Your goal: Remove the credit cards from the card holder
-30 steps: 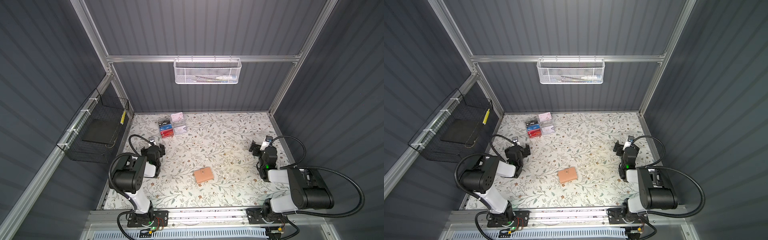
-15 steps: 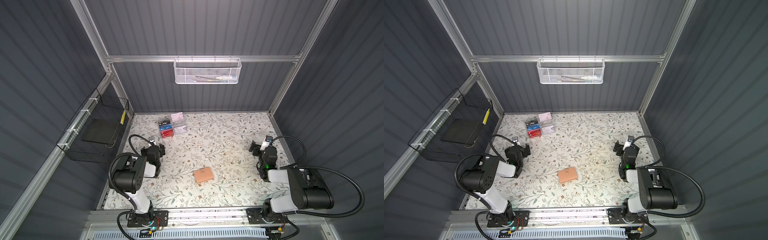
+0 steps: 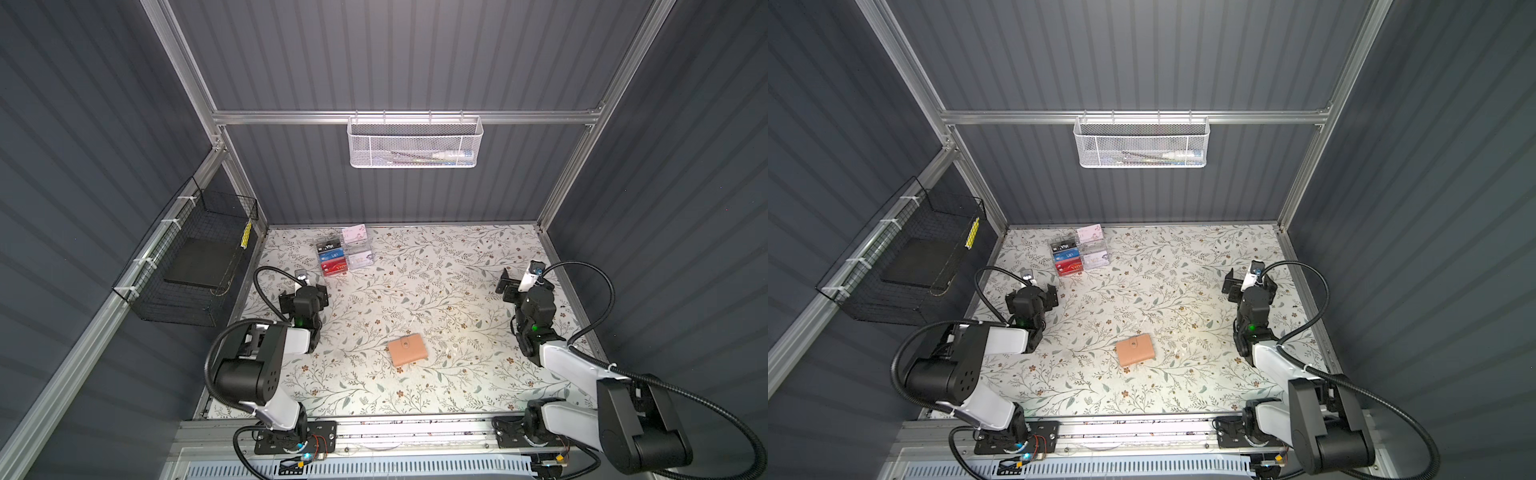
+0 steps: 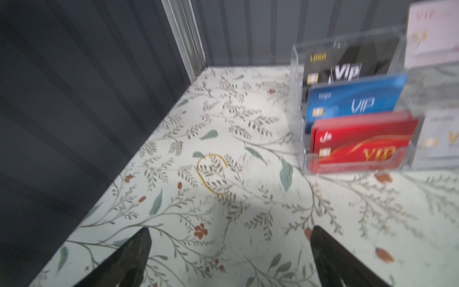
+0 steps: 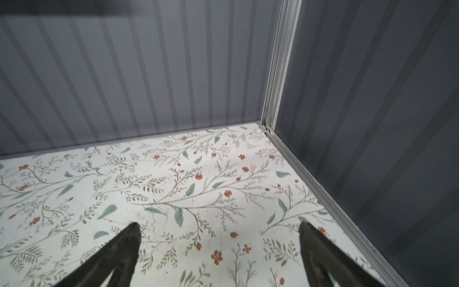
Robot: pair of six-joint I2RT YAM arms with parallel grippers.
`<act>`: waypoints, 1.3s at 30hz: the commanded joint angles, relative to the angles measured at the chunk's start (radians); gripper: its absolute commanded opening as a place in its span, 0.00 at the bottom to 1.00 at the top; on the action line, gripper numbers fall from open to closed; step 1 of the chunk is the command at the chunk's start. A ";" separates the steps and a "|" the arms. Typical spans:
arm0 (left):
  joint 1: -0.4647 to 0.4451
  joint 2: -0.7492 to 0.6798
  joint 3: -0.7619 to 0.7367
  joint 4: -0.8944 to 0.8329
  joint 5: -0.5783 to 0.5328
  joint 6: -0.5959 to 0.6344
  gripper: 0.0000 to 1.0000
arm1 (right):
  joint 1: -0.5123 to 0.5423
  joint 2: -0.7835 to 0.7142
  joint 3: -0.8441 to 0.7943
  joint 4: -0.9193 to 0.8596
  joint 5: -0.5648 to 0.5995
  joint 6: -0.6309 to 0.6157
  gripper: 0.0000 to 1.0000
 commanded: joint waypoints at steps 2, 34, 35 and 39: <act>-0.005 -0.090 0.115 -0.256 -0.014 -0.099 1.00 | 0.095 0.002 0.039 -0.096 0.044 -0.052 0.99; 0.070 0.336 0.832 -0.711 0.521 -0.568 1.00 | 0.305 0.628 0.908 -0.605 -0.582 0.132 0.99; 0.077 0.339 0.827 -0.690 0.540 -0.569 1.00 | 0.306 0.658 0.941 -0.605 -0.606 0.153 0.99; 0.099 0.354 0.833 -0.634 0.595 -0.564 1.00 | 0.316 0.766 1.040 -0.579 -0.682 0.220 0.99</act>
